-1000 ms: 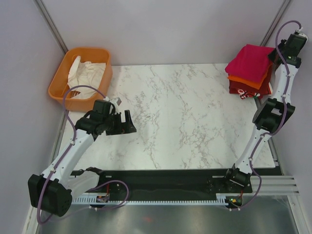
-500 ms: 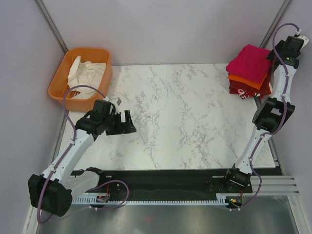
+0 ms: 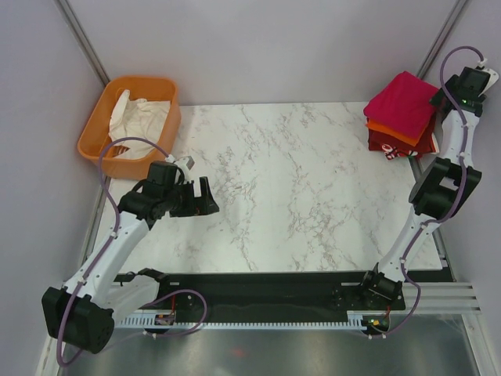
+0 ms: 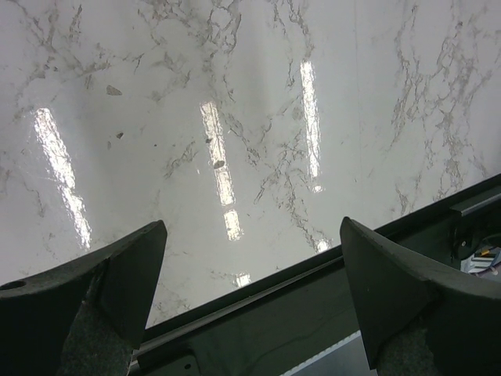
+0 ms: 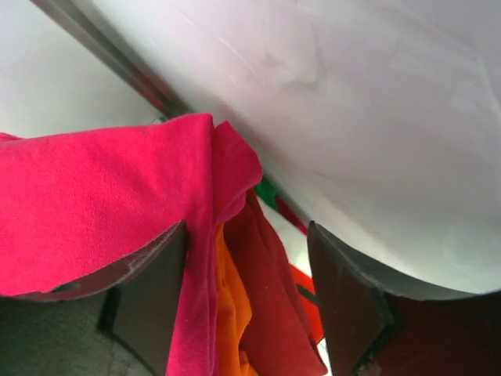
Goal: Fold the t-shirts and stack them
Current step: Neatly place the folded tshirt to the corner
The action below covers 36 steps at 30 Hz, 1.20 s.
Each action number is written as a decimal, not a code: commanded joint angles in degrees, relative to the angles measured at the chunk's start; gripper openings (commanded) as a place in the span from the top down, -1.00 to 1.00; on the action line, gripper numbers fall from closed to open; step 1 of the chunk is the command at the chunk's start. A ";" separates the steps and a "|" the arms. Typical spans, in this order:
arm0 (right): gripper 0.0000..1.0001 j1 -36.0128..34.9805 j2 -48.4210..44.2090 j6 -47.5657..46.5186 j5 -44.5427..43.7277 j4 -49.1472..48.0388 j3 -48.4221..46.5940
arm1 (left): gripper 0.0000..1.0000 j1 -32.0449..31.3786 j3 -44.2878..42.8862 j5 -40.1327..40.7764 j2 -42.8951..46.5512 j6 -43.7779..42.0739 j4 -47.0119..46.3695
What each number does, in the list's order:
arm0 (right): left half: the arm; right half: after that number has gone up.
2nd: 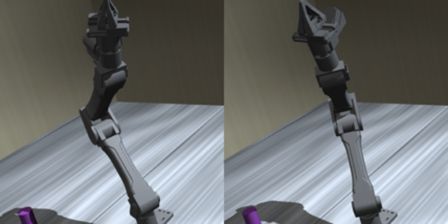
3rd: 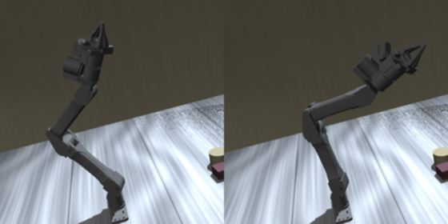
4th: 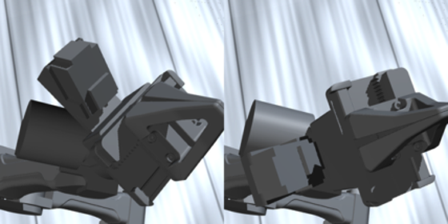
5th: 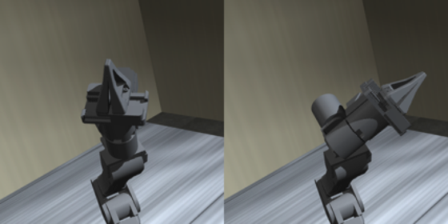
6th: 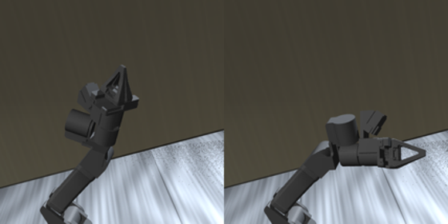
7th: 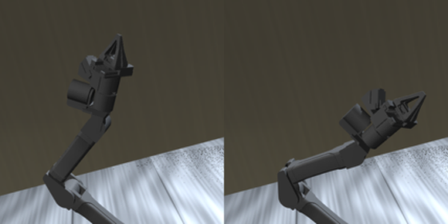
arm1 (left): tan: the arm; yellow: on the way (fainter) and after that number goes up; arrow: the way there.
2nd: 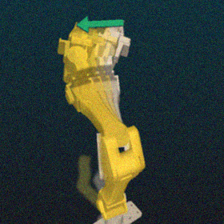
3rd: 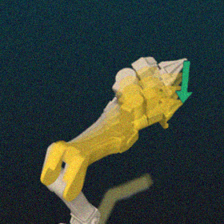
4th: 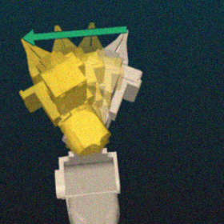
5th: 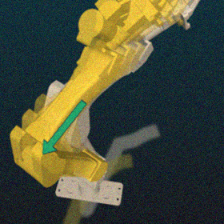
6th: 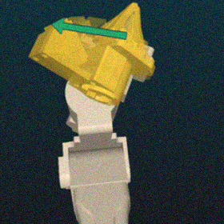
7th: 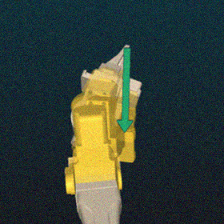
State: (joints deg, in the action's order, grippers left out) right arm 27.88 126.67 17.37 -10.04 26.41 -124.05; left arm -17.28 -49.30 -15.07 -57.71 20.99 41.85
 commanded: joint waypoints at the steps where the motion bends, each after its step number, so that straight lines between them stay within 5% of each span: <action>1: -0.44 11.76 -0.19 11.99 -4.82 2.59 -3.11 | -0.99 -0.39 0.26 0.74 1.20 0.45 -1.41; 6: -0.71 11.50 -5.99 10.94 -5.07 2.24 -5.85 | -1.00 -0.39 0.26 0.66 1.46 0.45 -1.42; 20: -0.79 9.14 -29.27 12.08 -4.02 2.15 2.58 | -1.00 -0.39 0.26 0.74 2.69 0.45 -1.33; 24: -0.79 4.23 -39.11 11.90 1.24 -3.44 11.94 | -0.99 -0.39 0.08 0.92 3.74 0.10 -1.42; 28: -0.84 -3.42 -52.28 12.43 16.62 -13.22 26.20 | -1.00 -0.30 -0.97 -1.36 5.50 -1.04 -1.85; 36: -0.96 -21.61 -65.41 9.54 8.02 -6.40 49.23 | -1.00 -0.30 0.25 2.05 13.31 8.00 -6.85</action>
State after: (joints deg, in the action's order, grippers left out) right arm 9.98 61.76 28.67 0.99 15.81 -80.16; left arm -17.50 -49.30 -14.96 -47.79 23.73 40.34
